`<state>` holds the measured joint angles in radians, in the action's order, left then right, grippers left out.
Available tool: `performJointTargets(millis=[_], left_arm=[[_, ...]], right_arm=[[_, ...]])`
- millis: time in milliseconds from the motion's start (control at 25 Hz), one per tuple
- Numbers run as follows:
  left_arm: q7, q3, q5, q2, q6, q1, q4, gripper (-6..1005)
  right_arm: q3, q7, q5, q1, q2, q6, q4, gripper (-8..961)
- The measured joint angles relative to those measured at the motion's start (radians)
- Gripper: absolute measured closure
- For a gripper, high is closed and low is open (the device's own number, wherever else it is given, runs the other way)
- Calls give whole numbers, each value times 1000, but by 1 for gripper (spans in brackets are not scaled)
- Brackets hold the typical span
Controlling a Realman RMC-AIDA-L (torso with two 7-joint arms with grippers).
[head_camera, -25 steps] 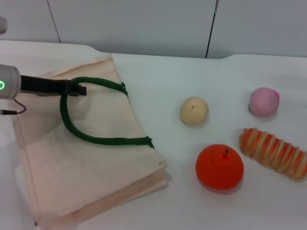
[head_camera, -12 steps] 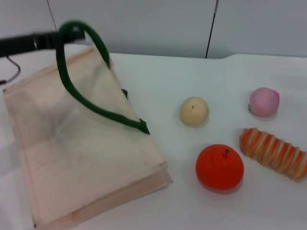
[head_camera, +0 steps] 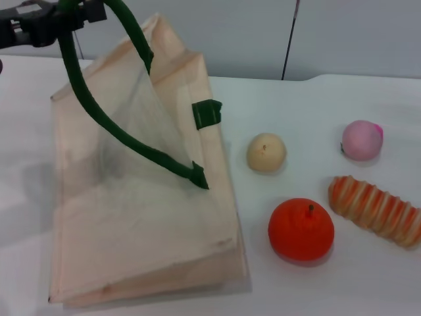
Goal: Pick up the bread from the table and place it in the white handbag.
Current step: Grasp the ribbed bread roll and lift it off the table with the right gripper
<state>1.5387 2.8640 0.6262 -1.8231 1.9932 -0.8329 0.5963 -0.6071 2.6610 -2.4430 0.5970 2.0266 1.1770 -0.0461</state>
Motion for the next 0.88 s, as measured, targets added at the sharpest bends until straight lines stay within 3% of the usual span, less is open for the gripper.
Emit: performJointTargets(millis=[200,400,640,720,880], left_arm=[[-1,0,-9,10,42,-8,1,984],[3,0,-19,11,43,-5,3,984],[18,0,-23,13,43,4,14,984],[21,0,-25,13,43,8,20,984],[22,0,-35,13,42,9,26,984]], right_arm=[[-29,-48,37,-3,-4,-2,10,60],[-79,-248,197,-52,-12,-2,125,60],[-83,-559,563,-120,-57,11,353,63],[-78,-672,808,-126,-65,29,478,65],[-72,-759,1032,-126,-65,111,588,70]])
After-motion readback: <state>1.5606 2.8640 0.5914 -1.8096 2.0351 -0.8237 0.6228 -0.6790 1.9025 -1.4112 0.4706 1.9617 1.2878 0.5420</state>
